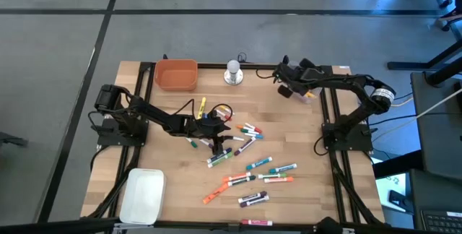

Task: Pick & Place Markers
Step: Put the large pink highlighter pen into the transparent bin, then put the light blue marker pen into the orange bin

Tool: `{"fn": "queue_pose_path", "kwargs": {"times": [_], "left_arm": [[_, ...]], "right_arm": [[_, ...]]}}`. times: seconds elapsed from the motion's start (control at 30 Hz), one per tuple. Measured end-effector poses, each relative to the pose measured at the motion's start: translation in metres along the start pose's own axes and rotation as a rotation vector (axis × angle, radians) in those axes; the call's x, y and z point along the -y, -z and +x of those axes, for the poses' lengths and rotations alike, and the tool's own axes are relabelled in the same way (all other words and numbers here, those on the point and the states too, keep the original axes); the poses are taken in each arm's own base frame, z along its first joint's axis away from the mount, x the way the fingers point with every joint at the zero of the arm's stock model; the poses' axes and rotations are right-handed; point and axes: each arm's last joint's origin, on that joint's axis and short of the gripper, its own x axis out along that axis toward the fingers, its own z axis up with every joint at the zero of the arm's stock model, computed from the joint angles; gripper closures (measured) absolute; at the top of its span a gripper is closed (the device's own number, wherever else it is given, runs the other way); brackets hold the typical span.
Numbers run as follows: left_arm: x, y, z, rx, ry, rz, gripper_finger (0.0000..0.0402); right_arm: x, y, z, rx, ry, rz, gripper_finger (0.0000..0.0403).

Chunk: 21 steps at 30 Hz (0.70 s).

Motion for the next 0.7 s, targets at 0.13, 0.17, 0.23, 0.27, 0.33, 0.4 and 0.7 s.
{"fn": "queue_pose_path", "kwargs": {"times": [0.13, 0.17, 0.23, 0.27, 0.33, 0.4, 0.7], "left_arm": [[0.0, 0.0, 0.0, 0.0, -0.001, 0.0, 0.0235], [-0.001, 0.0, 0.0, 0.001, -0.006, 0.0, 0.0235], [-0.001, 0.0, 0.0, 0.002, -0.025, 0.0, 0.0235], [-0.002, 0.0, 0.0, 0.002, -0.035, 0.001, 0.0235], [-0.002, 0.001, 0.0, 0.001, -0.053, 0.002, 0.0235], [-0.003, 0.001, 0.0, -0.005, -0.064, 0.004, 0.0235], [-0.002, 0.009, -0.001, -0.072, -0.105, 0.031, 0.0235]], "right_arm": [[0.0, 0.002, 0.001, -0.011, 0.0, -0.002, 0.0177], [0.0, 0.002, 0.0, -0.017, 0.001, 0.007, 0.0165], [-0.001, 0.001, -0.004, -0.017, -0.002, 0.033, 0.0149], [-0.002, -0.001, -0.008, -0.006, -0.005, 0.055, 0.0146], [-0.007, -0.004, -0.022, 0.044, -0.057, 0.096, 0.0147], [-0.011, -0.009, -0.041, 0.129, -0.181, 0.149, 0.0154], [-0.052, 0.02, -0.14, 0.281, -0.795, 0.043, 0.0198]]}}
